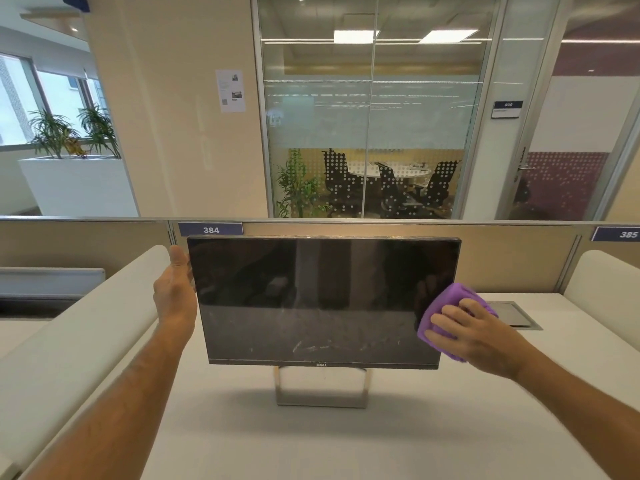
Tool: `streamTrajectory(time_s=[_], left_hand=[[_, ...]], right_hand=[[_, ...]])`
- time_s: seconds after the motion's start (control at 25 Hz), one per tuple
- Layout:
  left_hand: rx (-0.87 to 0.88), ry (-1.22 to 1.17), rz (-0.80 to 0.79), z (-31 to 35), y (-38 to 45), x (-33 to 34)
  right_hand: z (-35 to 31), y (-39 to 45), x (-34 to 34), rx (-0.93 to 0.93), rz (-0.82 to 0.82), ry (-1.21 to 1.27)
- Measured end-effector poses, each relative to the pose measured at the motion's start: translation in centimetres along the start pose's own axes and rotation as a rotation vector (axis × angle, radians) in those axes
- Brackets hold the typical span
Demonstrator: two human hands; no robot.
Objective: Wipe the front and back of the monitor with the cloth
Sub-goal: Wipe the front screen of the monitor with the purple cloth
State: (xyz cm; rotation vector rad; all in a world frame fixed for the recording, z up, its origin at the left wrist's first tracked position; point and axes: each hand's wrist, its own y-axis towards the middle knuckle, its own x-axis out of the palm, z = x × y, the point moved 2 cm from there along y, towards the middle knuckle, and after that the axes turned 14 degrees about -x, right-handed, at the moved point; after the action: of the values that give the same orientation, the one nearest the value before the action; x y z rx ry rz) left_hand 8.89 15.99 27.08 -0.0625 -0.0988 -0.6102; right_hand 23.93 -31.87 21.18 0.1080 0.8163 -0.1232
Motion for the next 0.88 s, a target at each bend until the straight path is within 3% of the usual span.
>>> streamTrajectory(time_s=[0.08, 0.28, 0.44, 0.6, 0.76, 0.88], left_hand=[[-0.003, 0.011, 0.005, 0.0, 0.0, -0.1], [-0.006, 0.015, -0.002, -0.2, 0.2, -0.1], [-0.005, 0.01, -0.005, -0.2, 0.3, -0.1], [-0.001, 0.004, -0.013, -0.3, 0.2, 0.0], [-0.004, -0.017, -0.019, -0.3, 0.2, 0.0], [-0.013, -0.027, -0.01, -0.2, 0.3, 0.0]], right_hand=[[-0.8, -0.5, 0.6, -0.113, -0.069, -0.015], [0.2, -0.3, 0.3, 0.129, 0.051, 0.071], [-1.4, -0.2, 1.0, -0.081, -0.051, -0.005], [0.7, 1.1, -0.2, 0.14, 0.116, 0.033], [-1.3, 1.3, 0.4, -0.152, -0.018, -0.054], [0.6, 1.9, -0.4, 0.026, 0.096, -0.018]])
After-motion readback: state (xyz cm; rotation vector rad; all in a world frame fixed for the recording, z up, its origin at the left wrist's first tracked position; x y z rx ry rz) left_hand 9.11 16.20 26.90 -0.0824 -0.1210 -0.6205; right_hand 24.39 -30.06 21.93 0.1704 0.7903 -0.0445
